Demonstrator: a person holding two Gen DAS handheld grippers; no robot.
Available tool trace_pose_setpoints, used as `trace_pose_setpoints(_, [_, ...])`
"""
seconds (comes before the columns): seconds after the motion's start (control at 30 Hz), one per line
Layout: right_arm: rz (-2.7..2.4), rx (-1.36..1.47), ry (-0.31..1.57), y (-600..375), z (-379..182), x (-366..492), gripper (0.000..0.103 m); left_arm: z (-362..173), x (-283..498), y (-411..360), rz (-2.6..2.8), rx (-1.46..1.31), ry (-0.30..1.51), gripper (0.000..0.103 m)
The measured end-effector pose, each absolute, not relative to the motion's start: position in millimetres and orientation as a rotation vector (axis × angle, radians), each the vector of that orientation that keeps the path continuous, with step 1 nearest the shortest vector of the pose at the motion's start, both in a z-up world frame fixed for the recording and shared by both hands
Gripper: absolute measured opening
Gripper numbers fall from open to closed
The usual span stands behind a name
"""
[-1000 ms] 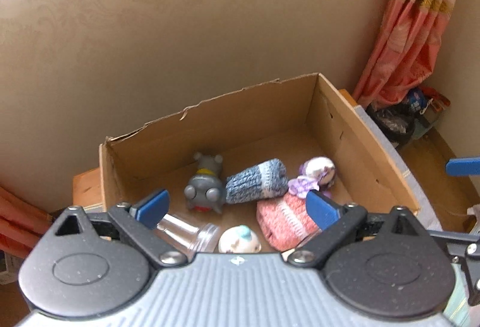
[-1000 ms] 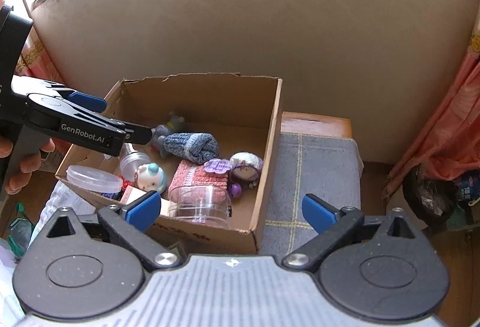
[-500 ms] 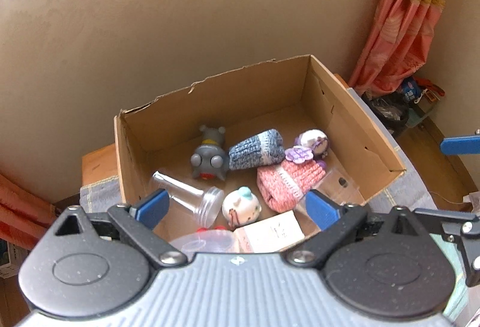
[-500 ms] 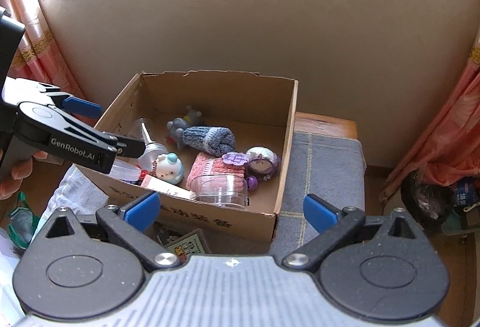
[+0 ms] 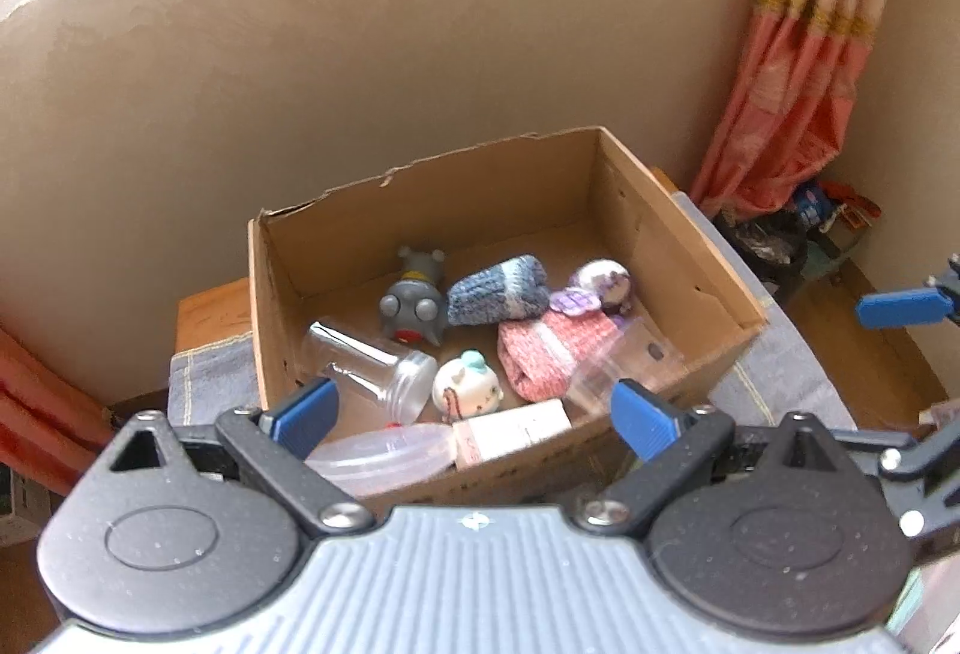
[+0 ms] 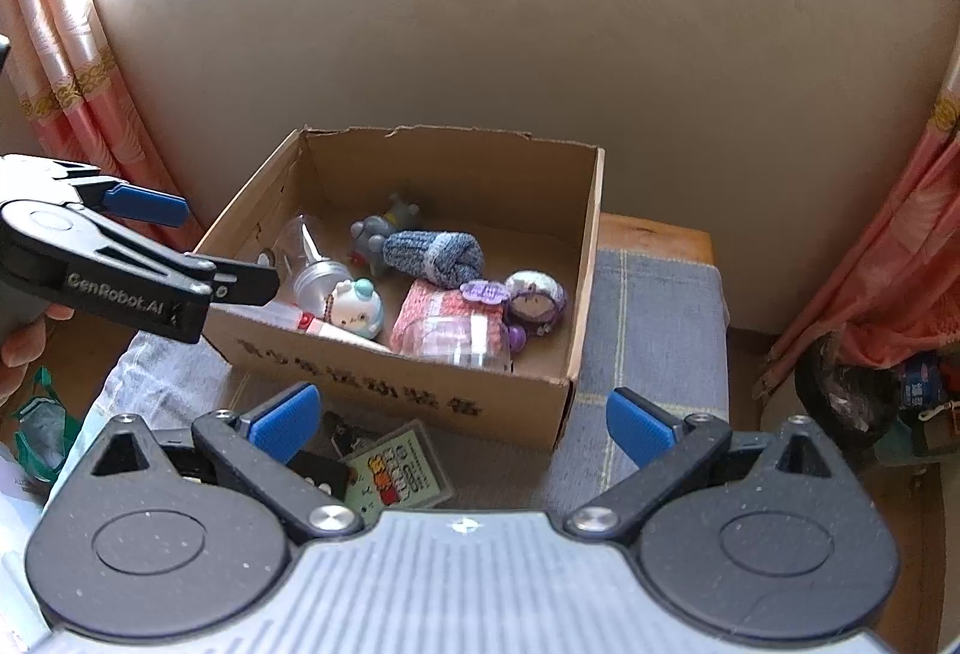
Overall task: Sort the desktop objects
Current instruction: 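Withdraw both tools from the box toward the black timer and card case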
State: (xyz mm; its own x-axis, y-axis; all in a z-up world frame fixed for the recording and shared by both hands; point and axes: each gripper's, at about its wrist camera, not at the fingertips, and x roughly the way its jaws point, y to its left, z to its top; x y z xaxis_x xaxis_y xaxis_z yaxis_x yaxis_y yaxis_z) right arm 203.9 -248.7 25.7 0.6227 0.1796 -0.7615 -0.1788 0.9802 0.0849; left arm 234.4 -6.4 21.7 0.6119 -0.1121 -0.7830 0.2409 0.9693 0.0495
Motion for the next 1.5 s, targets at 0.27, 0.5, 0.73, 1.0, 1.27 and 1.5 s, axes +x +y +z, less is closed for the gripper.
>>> trace_pose_setpoints(0.27, [0.177, 0.0, 0.879, -243.6, 0.1, 173.9, 0.103, 13.2, 196.2, -13.0, -0.242, 0.163, 0.851, 0.097])
trace_pose_setpoints(0.5, [0.161, -0.001, 0.904, -239.9, -27.5, 146.4, 0.103, -7.8, 163.9, -22.3, -0.242, 0.174, 0.823, 0.097])
trace_pose_setpoints(0.73, [0.109, 0.048, 0.933, -242.4, -50.3, 130.5, 0.103, -41.1, 153.2, -27.5, -0.233, 0.131, 0.869, 0.097])
trace_pose_setpoints(1.0, [0.084, 0.044, 0.96, -233.8, -71.8, 117.7, 0.103, -80.7, 153.2, -27.9, -0.193, 0.074, 0.916, 0.097])
trace_pose_setpoints(1.27, [0.067, 0.041, 0.99, -231.1, -85.3, 114.1, 0.103, -108.4, 157.9, -35.8, -0.187, 0.054, 0.961, 0.097])
trace_pose_setpoints(1.5, [0.072, 0.037, 1.003, -228.9, -90.3, 114.0, 0.103, -122.4, 162.5, -41.5, -0.127, 0.071, 0.953, 0.094])
